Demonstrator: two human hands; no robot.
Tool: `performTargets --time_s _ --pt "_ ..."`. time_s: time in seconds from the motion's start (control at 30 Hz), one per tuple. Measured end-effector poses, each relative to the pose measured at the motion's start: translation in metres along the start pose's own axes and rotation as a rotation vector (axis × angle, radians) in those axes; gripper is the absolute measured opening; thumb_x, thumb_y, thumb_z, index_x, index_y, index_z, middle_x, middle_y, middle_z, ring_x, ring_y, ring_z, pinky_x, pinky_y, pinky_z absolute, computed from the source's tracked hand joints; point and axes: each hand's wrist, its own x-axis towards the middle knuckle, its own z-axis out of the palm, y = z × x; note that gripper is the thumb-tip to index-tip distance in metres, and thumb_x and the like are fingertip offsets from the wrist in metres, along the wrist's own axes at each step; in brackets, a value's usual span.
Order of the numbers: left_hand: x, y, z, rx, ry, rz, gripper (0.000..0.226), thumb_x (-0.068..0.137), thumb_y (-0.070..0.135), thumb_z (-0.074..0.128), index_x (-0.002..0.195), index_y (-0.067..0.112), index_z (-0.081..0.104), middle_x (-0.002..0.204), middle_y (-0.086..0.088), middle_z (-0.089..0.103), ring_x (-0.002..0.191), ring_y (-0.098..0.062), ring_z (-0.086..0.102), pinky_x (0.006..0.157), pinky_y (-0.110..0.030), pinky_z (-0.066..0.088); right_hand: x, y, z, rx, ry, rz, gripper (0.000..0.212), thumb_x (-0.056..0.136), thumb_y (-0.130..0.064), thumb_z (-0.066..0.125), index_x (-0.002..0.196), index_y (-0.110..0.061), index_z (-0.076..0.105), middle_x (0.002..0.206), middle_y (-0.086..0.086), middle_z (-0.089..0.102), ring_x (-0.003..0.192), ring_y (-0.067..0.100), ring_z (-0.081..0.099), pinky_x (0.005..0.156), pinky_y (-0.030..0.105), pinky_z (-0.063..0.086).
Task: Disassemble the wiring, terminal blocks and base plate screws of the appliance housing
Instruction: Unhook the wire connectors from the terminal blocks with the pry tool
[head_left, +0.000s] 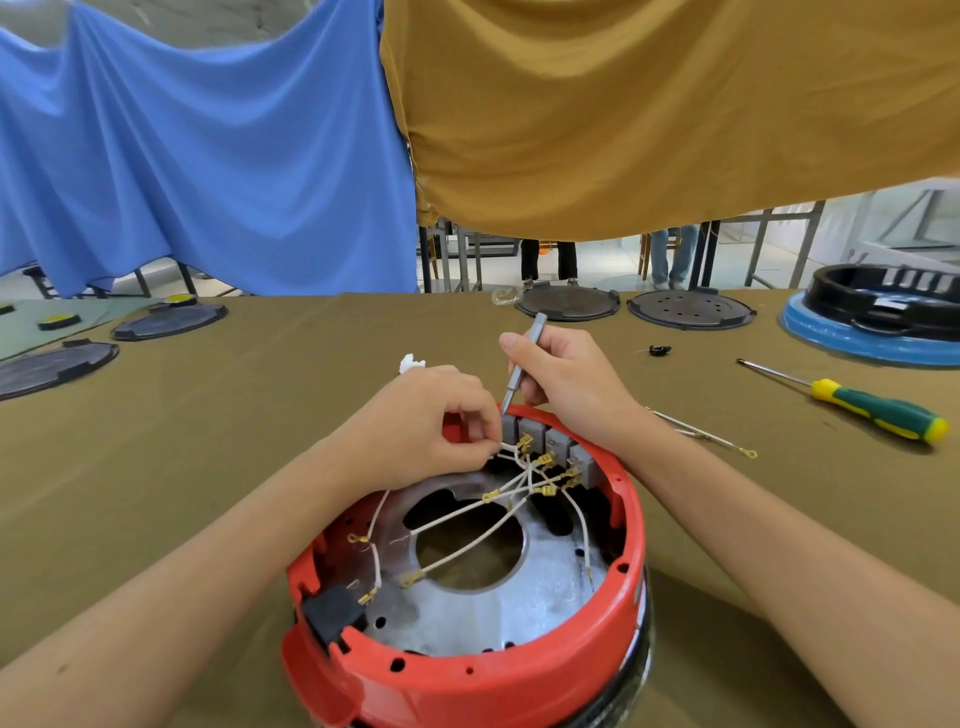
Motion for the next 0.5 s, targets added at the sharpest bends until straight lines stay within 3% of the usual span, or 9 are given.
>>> performTargets --time_s 0.5 --pt "0.001 -0.001 -0.0003 -0.011 0.004 -0.012 0.01 0.077 0.009 0.076 0.077 0.018 0.071 0.07 0.007 0.066 0.073 -0.011 0.06 0.076 -0.035 0.05 0.0004 -0.0027 -0.0008 0.001 -0.015 0.109 0.046 0.102 -0.03 0.054 0.06 -0.013 0.053 0.047 -0.006 0.048 0.043 0.008 0.04 0.048 0.016 0.037"
